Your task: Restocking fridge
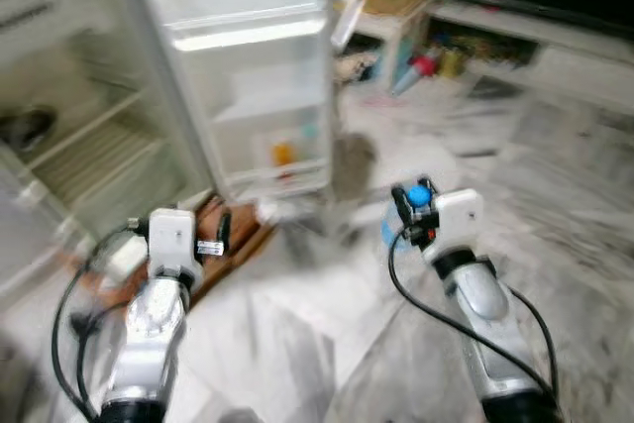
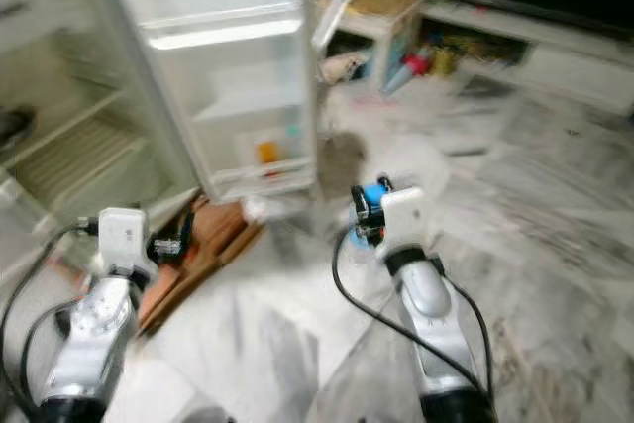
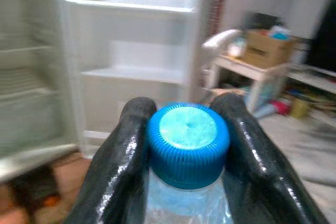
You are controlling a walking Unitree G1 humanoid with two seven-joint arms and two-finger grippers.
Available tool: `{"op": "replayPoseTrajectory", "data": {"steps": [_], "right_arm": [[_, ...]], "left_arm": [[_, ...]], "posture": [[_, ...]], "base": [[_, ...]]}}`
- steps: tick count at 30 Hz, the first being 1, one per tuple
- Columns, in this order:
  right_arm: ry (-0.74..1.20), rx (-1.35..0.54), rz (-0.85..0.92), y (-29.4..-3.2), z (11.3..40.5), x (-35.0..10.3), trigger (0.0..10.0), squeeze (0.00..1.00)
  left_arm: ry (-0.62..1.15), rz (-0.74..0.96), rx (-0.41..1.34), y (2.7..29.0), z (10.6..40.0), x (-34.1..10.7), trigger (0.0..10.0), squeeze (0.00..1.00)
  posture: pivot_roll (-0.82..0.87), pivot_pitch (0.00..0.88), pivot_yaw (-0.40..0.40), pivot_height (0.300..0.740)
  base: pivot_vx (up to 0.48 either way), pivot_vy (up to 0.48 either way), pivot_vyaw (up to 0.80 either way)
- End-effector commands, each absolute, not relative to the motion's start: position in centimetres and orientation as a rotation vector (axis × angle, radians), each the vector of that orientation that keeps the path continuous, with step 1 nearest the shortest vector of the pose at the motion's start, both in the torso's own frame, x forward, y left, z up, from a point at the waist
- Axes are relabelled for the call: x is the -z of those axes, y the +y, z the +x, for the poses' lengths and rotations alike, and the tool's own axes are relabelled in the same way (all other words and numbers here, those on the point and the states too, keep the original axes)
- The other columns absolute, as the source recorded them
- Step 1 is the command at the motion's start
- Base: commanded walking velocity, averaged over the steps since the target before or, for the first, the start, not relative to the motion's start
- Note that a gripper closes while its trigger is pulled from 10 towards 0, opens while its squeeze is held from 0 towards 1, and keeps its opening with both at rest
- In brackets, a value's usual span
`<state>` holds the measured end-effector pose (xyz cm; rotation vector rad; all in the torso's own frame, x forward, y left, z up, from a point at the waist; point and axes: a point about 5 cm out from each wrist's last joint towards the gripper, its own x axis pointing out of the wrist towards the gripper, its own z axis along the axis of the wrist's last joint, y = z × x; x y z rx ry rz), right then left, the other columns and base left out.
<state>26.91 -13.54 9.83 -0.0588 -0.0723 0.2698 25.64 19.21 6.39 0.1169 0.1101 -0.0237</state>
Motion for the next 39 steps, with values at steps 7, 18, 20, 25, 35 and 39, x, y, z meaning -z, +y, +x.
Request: {"op": "replayPoseTrajectory", "data": {"steps": [7,18,20,25,35,39], "right_arm": [[-0.128,-0.279,-0.092,-13.3,27.3,-10.9,10.0,0.00],[-0.135,-0.268,-0.111,-13.6,27.5,-10.9,10.0,0.00],[-0.136,-0.261,-0.119,-13.7,27.5,-10.9,10.0,0.00],[-0.136,-0.252,-0.129,-13.9,27.6,-10.9,10.0,0.00],[-0.139,-0.237,-0.149,-14.2,27.8,-10.9,10.0,0.00],[-0.142,-0.233,-0.158,-14.3,27.8,-11.0,10.0,0.00]], "left_arm": [[0.127,0.054,0.031,19.4,25.4,-6.2,10.0,0.00],[0.141,0.069,0.053,19.6,25.0,-5.6,10.0,0.00],[0.141,0.073,0.046,19.7,25.0,-5.6,10.0,0.00],[0.129,0.055,0.073,19.6,25.0,-5.8,10.0,0.00],[0.110,0.000,0.144,18.7,24.8,-6.0,10.0,0.00],[0.110,-0.005,0.156,18.7,24.8,-6.0,10.0,0.00]], "posture": [[0.01,0.007,0.001,0.740],[0.01,0.006,-0.003,0.740],[0.01,0.007,-0.006,0.740],[0.01,0.007,-0.010,0.740],[0.01,0.009,-0.009,0.740],[0.01,0.013,-0.007,0.740]], "base": [[0.000,0.480,0.00],[0.000,0.465,0.00],[0.000,0.216,0.00],[0.000,0.000,0.00],[0.051,0.000,0.00],[0.294,0.000,0.00]]}}
